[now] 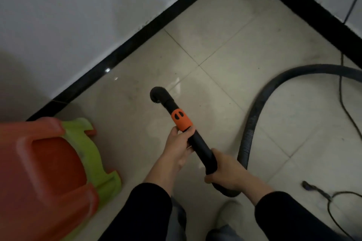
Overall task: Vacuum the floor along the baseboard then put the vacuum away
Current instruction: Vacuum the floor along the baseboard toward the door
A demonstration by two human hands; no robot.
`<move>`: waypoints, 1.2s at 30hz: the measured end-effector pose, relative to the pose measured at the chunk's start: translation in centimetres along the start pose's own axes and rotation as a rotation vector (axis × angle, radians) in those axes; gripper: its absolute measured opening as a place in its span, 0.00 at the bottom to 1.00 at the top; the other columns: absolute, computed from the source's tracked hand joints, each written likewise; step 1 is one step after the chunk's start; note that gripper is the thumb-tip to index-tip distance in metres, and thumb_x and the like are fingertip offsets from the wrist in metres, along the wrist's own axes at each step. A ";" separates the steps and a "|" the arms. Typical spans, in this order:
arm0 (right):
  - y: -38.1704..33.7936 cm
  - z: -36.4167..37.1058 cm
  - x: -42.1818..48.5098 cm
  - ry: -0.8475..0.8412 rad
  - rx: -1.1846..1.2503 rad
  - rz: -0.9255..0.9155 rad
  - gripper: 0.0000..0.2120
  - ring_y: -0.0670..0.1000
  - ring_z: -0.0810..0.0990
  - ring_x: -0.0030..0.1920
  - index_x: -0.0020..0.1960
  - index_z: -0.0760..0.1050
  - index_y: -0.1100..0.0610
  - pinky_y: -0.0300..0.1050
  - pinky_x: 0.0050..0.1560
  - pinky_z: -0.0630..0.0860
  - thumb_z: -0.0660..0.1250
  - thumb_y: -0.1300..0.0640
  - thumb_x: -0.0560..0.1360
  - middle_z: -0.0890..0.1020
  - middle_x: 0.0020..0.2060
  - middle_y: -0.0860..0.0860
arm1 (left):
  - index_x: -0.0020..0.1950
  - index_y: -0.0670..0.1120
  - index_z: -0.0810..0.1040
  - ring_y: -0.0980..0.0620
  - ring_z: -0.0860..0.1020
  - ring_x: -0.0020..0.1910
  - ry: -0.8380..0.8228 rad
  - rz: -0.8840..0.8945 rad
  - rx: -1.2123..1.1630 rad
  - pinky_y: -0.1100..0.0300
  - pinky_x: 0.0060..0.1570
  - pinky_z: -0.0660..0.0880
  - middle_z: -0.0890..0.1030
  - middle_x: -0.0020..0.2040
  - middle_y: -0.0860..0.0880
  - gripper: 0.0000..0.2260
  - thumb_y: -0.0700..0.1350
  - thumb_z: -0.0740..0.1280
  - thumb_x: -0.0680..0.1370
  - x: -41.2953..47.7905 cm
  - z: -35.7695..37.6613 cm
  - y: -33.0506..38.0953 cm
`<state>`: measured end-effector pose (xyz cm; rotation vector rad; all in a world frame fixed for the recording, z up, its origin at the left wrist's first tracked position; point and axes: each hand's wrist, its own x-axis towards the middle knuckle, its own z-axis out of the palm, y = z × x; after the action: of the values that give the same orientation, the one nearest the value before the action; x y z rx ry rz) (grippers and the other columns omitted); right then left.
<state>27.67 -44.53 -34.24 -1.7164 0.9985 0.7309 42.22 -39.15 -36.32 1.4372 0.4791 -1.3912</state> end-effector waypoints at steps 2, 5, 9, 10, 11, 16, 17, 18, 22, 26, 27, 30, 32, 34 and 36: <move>0.5 0.6 2.1 0.005 -0.017 -0.024 0.13 0.46 0.76 0.37 0.48 0.69 0.50 0.38 0.34 0.69 0.71 0.51 0.70 0.76 0.38 0.46 | 0.65 0.42 0.71 0.43 0.80 0.50 -0.019 0.009 -0.008 0.48 0.49 0.78 0.80 0.53 0.43 0.16 0.38 0.67 0.78 1.3 -0.8 -0.7; 0.8 1.0 5.2 -0.033 -0.068 -0.024 0.10 0.49 0.76 0.37 0.44 0.70 0.51 0.39 0.34 0.69 0.71 0.52 0.69 0.76 0.36 0.48 | 0.62 0.41 0.73 0.42 0.81 0.48 -0.036 0.008 -0.036 0.47 0.49 0.79 0.81 0.50 0.43 0.13 0.37 0.67 0.78 3.5 -1.7 -1.5; 0.7 1.0 8.8 -0.150 -0.162 0.005 0.12 0.51 0.78 0.40 0.44 0.74 0.55 0.39 0.34 0.71 0.74 0.54 0.66 0.79 0.40 0.51 | 0.58 0.41 0.73 0.41 0.81 0.48 -0.025 0.019 -0.098 0.46 0.48 0.78 0.81 0.48 0.43 0.09 0.37 0.67 0.78 6.1 -2.9 -2.8; 0.6 1.0 9.7 -0.177 -0.184 0.001 0.12 0.51 0.78 0.41 0.45 0.75 0.56 0.39 0.36 0.71 0.74 0.54 0.66 0.79 0.41 0.52 | 0.57 0.41 0.73 0.41 0.81 0.49 -0.011 0.026 -0.114 0.46 0.47 0.78 0.81 0.49 0.42 0.09 0.37 0.67 0.78 6.7 -3.3 -3.0; 0.6 1.0 10.5 -0.198 -0.198 -0.005 0.13 0.51 0.79 0.41 0.45 0.75 0.57 0.39 0.37 0.71 0.75 0.54 0.66 0.79 0.42 0.52 | 0.57 0.41 0.73 0.41 0.82 0.49 0.000 0.034 -0.125 0.46 0.46 0.78 0.81 0.50 0.42 0.09 0.37 0.67 0.77 7.2 -3.6 -3.1; -0.5 1.0 13.7 -0.227 -0.285 -0.071 0.13 0.52 0.78 0.40 0.46 0.75 0.57 0.39 0.35 0.71 0.75 0.54 0.66 0.78 0.41 0.52 | 0.54 0.42 0.72 0.42 0.82 0.48 0.015 0.105 -0.173 0.46 0.46 0.78 0.80 0.49 0.43 0.07 0.36 0.67 0.77 9.1 -5.1 -2.6; -0.7 0.9 14.1 -0.225 -0.283 -0.082 0.13 0.51 0.78 0.40 0.45 0.75 0.58 0.39 0.34 0.71 0.75 0.54 0.66 0.78 0.41 0.52 | 0.53 0.42 0.72 0.42 0.82 0.48 0.017 0.121 -0.176 0.46 0.48 0.78 0.80 0.49 0.43 0.07 0.36 0.67 0.77 9.4 -5.2 -2.2; -0.8 0.9 14.6 -0.224 -0.284 -0.096 0.13 0.51 0.78 0.40 0.46 0.75 0.58 0.39 0.35 0.71 0.75 0.54 0.67 0.79 0.41 0.52 | 0.53 0.42 0.73 0.42 0.81 0.48 0.023 0.142 -0.183 0.46 0.50 0.78 0.80 0.48 0.43 0.07 0.35 0.67 0.77 9.8 -5.3 -2.0; -1.0 0.9 16.7 -0.216 -0.302 -0.159 0.14 0.53 0.80 0.42 0.46 0.76 0.58 0.43 0.41 0.76 0.75 0.53 0.66 0.80 0.42 0.53 | 0.53 0.40 0.76 0.41 0.80 0.53 0.089 0.243 -0.209 0.49 0.53 0.78 0.81 0.52 0.41 0.07 0.35 0.69 0.75 11.4 -6.0 -1.7; -1.0 1.4 17.9 -0.221 -0.329 -0.199 0.16 0.54 0.82 0.45 0.47 0.77 0.60 0.49 0.49 0.80 0.75 0.51 0.65 0.82 0.44 0.54 | 0.56 0.40 0.77 0.44 0.80 0.51 0.134 0.301 -0.174 0.54 0.48 0.79 0.81 0.53 0.43 0.11 0.42 0.71 0.76 12.2 -6.7 -2.3; -0.9 1.6 18.1 -0.226 -0.330 -0.202 0.16 0.55 0.82 0.45 0.46 0.77 0.60 0.49 0.49 0.80 0.75 0.51 0.65 0.82 0.43 0.54 | 0.57 0.40 0.77 0.45 0.80 0.51 0.137 0.311 -0.173 0.54 0.48 0.79 0.81 0.52 0.44 0.12 0.42 0.71 0.76 12.3 -6.9 -2.5; -0.9 2.2 18.7 -0.239 -0.325 -0.206 0.15 0.55 0.82 0.45 0.45 0.76 0.59 0.49 0.48 0.80 0.75 0.52 0.64 0.81 0.42 0.54 | 0.56 0.40 0.78 0.45 0.80 0.51 0.154 0.318 -0.170 0.54 0.46 0.79 0.81 0.52 0.44 0.11 0.42 0.72 0.75 12.7 -7.5 -2.9; -1.0 2.6 19.0 -0.246 -0.327 -0.207 0.14 0.55 0.82 0.45 0.44 0.77 0.59 0.49 0.48 0.80 0.75 0.52 0.65 0.81 0.42 0.54 | 0.54 0.41 0.78 0.45 0.80 0.52 0.171 0.304 -0.172 0.54 0.45 0.78 0.81 0.52 0.44 0.11 0.42 0.72 0.75 12.7 -8.0 -3.0; -1.0 3.1 19.0 -0.248 -0.329 -0.205 0.13 0.55 0.82 0.45 0.45 0.77 0.59 0.48 0.48 0.80 0.74 0.53 0.65 0.82 0.43 0.54 | 0.56 0.41 0.78 0.45 0.80 0.53 0.183 0.288 -0.170 0.55 0.45 0.78 0.81 0.53 0.44 0.12 0.43 0.72 0.75 12.6 -8.4 -3.2; -1.1 3.6 19.0 -0.247 -0.332 -0.210 0.13 0.55 0.82 0.46 0.44 0.77 0.60 0.48 0.49 0.80 0.74 0.54 0.66 0.81 0.43 0.55 | 0.56 0.41 0.78 0.45 0.80 0.53 0.192 0.286 -0.180 0.55 0.46 0.78 0.81 0.54 0.44 0.13 0.43 0.72 0.74 12.6 -8.7 -3.6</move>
<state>37.68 -46.42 -50.76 -1.9218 0.5385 0.9826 46.55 -34.88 -50.83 1.4343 0.4868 -0.9649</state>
